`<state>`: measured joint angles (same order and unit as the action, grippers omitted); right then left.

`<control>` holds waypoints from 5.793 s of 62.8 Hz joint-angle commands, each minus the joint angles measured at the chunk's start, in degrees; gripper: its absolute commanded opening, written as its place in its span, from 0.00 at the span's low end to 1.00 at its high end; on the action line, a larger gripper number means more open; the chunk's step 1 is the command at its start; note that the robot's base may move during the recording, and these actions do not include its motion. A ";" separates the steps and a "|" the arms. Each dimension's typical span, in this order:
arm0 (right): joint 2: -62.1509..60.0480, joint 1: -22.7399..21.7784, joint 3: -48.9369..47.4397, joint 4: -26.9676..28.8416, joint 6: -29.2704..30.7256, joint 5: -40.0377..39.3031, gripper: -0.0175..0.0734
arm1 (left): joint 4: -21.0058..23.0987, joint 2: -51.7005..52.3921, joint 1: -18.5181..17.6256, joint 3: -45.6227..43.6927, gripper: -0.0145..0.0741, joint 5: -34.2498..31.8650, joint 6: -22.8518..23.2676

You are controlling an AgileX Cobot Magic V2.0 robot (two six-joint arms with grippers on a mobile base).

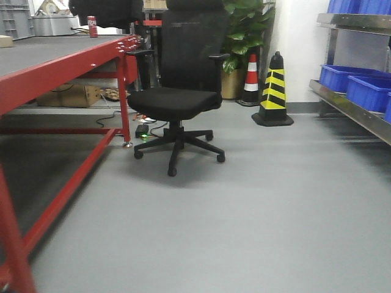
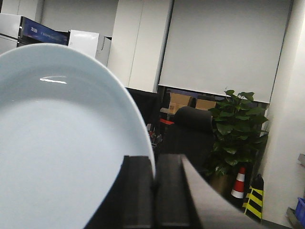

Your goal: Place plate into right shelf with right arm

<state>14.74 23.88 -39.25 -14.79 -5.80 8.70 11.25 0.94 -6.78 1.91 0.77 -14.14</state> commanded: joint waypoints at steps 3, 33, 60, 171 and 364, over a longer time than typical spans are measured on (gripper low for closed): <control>0.91 -0.06 -1.60 -0.80 0.26 -5.16 0.25 | 0.12 0.67 -0.43 0.34 0.11 -5.10 0.14; 0.91 -0.06 -1.48 -0.80 0.26 -4.91 0.25 | 0.12 0.67 -0.22 0.46 0.11 -5.10 0.14; 0.97 -0.06 -1.18 -0.80 0.26 -4.87 0.25 | 0.12 0.67 0.46 0.46 0.11 -5.10 0.14; 0.97 -0.06 -1.18 -0.80 0.26 -4.87 0.25 | 0.12 0.67 1.15 0.46 0.11 -5.10 0.14; 66.31 -10.35 -44.16 1.63 0.02 8.21 0.73 | 0.12 0.67 3.99 0.46 0.11 -5.10 0.14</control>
<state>83.39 13.77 -81.32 -12.37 -5.80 20.94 11.25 0.94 -2.77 1.91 0.77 -14.14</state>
